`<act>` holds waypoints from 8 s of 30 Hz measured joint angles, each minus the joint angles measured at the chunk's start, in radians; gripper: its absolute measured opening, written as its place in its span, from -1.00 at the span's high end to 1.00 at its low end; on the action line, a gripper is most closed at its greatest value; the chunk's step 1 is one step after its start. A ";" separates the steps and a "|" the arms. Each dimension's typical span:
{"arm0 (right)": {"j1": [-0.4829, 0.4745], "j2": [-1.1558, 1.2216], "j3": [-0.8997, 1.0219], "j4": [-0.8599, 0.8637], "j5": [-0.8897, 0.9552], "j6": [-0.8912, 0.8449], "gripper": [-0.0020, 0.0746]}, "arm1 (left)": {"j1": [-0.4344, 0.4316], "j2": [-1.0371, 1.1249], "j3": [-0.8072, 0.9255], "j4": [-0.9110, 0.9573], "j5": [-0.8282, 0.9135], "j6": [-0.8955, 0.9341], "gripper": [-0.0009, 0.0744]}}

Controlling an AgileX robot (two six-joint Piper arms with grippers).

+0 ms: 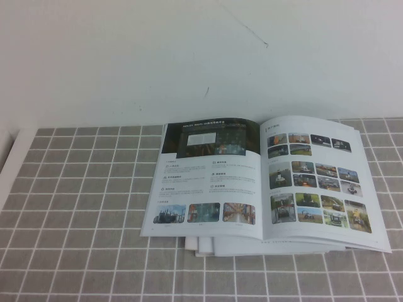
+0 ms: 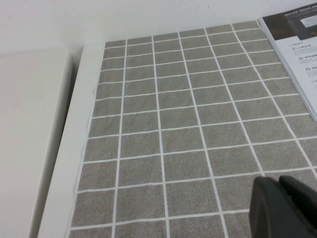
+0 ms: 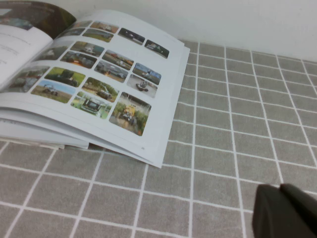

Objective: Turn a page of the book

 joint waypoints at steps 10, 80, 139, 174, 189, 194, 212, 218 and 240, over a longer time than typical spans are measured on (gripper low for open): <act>0.000 0.000 0.000 0.008 0.000 0.000 0.95 | 0.000 0.000 0.000 -0.002 0.000 0.000 0.99; 0.000 -0.002 -0.141 0.023 -1.087 -0.027 0.95 | 0.000 0.000 -0.149 0.043 -0.828 -0.494 0.99; 0.000 1.215 -1.151 0.148 0.537 0.023 0.95 | -0.140 1.304 -0.905 -0.625 0.299 0.421 0.99; -0.161 1.823 -1.052 0.731 0.245 -0.637 0.78 | -0.142 1.899 -1.175 -1.018 0.319 0.816 0.99; -0.161 1.864 -1.052 0.902 0.217 -0.750 -0.04 | -0.322 1.980 -1.333 -0.987 0.267 0.849 0.99; -0.161 1.926 -1.052 0.920 0.203 -0.782 -0.05 | -0.325 2.061 -1.339 -0.959 0.265 0.828 0.99; -0.159 1.944 -1.052 1.065 0.150 -0.950 -0.06 | -0.321 2.103 -1.347 -0.961 0.290 0.814 0.99; -0.159 1.971 -1.052 1.073 0.137 -0.957 -0.06 | -0.321 2.103 -1.348 -0.961 0.291 0.814 0.99; -0.159 1.936 -1.058 1.459 0.303 -1.222 -0.06 | -0.321 2.103 -1.348 -0.961 0.294 0.814 0.99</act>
